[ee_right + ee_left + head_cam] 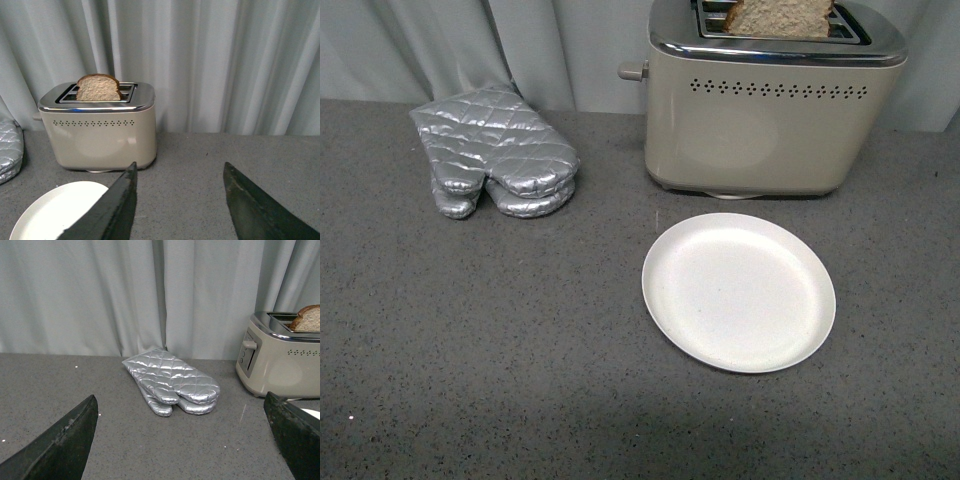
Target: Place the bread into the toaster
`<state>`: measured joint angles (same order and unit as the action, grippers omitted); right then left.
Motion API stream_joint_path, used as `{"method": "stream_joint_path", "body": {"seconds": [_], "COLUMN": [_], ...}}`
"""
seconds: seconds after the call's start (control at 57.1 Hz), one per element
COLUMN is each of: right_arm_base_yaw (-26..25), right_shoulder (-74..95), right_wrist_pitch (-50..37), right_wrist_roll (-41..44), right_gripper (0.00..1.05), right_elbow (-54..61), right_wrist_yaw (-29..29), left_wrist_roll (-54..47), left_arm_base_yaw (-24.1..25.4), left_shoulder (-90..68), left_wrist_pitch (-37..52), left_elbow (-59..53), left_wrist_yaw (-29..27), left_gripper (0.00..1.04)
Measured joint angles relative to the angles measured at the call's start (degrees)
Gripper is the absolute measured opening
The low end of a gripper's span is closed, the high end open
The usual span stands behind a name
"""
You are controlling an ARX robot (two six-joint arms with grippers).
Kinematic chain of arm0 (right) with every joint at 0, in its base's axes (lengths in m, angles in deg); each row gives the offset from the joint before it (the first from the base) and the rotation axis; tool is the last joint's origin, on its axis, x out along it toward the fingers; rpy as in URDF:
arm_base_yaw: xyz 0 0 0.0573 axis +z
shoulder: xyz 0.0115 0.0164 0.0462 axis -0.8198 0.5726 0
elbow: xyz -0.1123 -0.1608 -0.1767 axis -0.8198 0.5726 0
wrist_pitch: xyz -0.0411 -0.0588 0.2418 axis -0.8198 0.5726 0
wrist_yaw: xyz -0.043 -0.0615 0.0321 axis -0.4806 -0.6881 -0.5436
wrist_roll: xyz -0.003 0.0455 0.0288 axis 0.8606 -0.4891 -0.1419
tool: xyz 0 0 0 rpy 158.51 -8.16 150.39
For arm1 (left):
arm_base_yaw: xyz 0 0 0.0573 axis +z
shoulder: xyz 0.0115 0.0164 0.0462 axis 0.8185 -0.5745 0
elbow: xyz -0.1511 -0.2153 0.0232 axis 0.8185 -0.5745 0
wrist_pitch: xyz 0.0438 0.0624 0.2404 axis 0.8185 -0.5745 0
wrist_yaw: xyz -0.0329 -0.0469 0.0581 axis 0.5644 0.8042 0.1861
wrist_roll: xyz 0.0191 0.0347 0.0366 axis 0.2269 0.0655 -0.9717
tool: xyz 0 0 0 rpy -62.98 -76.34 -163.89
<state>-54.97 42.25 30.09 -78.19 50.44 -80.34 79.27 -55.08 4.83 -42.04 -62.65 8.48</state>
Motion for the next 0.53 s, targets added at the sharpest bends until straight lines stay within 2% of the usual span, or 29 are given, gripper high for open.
{"method": "stream_joint_path", "body": {"seconds": [0.263, 0.525], "right_arm_base_yaw": [0.0, 0.0], "right_shoulder": [0.0, 0.0], "right_wrist_pitch": [0.0, 0.0], "right_wrist_roll": [-0.1, 0.0], "right_gripper": [0.97, 0.95], "right_elbow": [0.0, 0.0], "right_wrist_yaw": [0.0, 0.0], "left_wrist_roll": [0.0, 0.0], "left_arm_base_yaw": [0.0, 0.0], "left_shoulder": [0.0, 0.0], "left_wrist_pitch": [0.0, 0.0], "left_elbow": [0.0, 0.0], "left_wrist_yaw": [0.0, 0.0], "left_gripper": [0.98, 0.98]}}
